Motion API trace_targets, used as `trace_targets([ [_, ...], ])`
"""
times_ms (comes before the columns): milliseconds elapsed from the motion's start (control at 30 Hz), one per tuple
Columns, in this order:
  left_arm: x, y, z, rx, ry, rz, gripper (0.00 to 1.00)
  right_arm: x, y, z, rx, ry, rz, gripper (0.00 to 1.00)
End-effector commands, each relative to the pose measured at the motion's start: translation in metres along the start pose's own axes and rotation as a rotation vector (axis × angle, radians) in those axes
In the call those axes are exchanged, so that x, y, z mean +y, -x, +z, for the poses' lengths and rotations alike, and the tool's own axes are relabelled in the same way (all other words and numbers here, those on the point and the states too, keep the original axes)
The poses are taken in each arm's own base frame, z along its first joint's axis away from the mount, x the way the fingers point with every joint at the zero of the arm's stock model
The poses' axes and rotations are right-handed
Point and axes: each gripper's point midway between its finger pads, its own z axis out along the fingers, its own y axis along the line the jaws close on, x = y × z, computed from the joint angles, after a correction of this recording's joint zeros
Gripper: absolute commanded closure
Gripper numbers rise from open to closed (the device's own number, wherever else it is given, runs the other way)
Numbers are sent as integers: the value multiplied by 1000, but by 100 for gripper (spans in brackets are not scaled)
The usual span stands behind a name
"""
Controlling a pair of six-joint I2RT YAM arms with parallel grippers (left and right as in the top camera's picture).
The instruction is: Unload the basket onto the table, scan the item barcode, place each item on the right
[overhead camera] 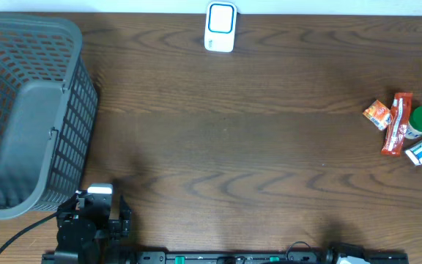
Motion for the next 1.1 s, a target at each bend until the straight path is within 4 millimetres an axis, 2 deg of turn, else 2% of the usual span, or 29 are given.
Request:
trace_targets([
  [0,0,0,0,-1,-3,-1,8,6,-44,-15,125,100,-7,1],
  [133,0,0,0,-1,-3,-1,8,0,-75,-43,120,69,6,1],
  [267,0,0,0,-2,-2,-1,8,-28,-124,-63,119,-96,-6,1],
  [500,-1,0,0,-2,-3,-1,8,-64,-213,-102,46,-312,-33,1],
  [633,0,0,0,-2,-2,-1,8,-75,-264,-122,54,-377,-47,1],
  [700,0,0,0,-2,-2,-1,8,-81,-282,-119,60,-400,-48,1],
  [867,0,0,0,-1,-3,-1,8,-76,-326,-97,139,-329,-32,1],
  [1067,0,0,0,-1,-3,-1,8,-77,-349,-93,137,-320,-24,1],
])
